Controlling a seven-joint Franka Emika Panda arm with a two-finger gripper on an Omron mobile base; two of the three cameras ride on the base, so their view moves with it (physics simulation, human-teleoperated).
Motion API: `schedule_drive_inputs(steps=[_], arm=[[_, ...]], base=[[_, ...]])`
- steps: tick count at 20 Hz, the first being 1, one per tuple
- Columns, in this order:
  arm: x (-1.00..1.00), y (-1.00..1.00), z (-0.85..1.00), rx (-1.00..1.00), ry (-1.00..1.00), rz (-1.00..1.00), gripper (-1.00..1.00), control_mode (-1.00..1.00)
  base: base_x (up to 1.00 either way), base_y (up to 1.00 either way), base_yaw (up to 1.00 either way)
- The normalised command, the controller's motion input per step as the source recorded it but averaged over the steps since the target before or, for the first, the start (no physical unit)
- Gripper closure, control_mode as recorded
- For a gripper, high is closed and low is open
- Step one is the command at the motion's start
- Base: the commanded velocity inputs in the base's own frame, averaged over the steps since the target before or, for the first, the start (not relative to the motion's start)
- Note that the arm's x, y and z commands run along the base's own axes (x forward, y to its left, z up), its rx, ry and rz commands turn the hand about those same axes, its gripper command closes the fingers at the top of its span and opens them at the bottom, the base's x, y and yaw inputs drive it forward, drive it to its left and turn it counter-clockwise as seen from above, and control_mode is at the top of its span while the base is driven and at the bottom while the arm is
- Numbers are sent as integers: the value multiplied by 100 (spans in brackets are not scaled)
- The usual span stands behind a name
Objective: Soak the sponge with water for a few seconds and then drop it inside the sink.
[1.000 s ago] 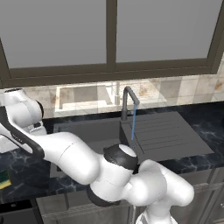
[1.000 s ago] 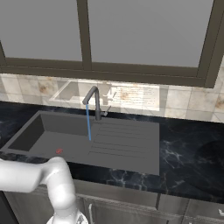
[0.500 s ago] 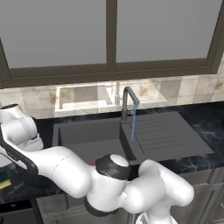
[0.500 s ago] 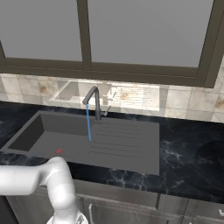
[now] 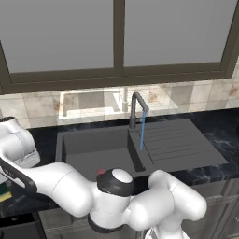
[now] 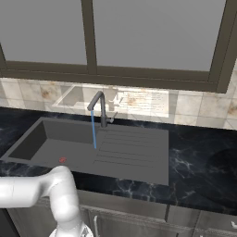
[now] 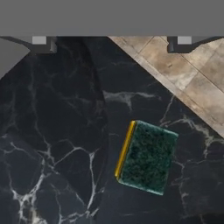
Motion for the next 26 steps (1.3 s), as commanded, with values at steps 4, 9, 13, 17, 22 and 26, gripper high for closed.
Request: schedule_drive_inputs(steps=[4,9,13,17,22,26], arm=[[0,27,0,2,9,12,-100,-100],[0,21,-1,1,4,11,-100,-100],[0,20,-17,0,0,10,-100,-100],[0,17,-28,0,0,10,-100,-100],[0,17,-18,0,0,9,-100,-100],[3,16,-2,0,0,7,-100,-100]], base=[[0,0,0],[0,0,0],[0,0,0],[0,0,0],[0,0,0],[0,0,0]])
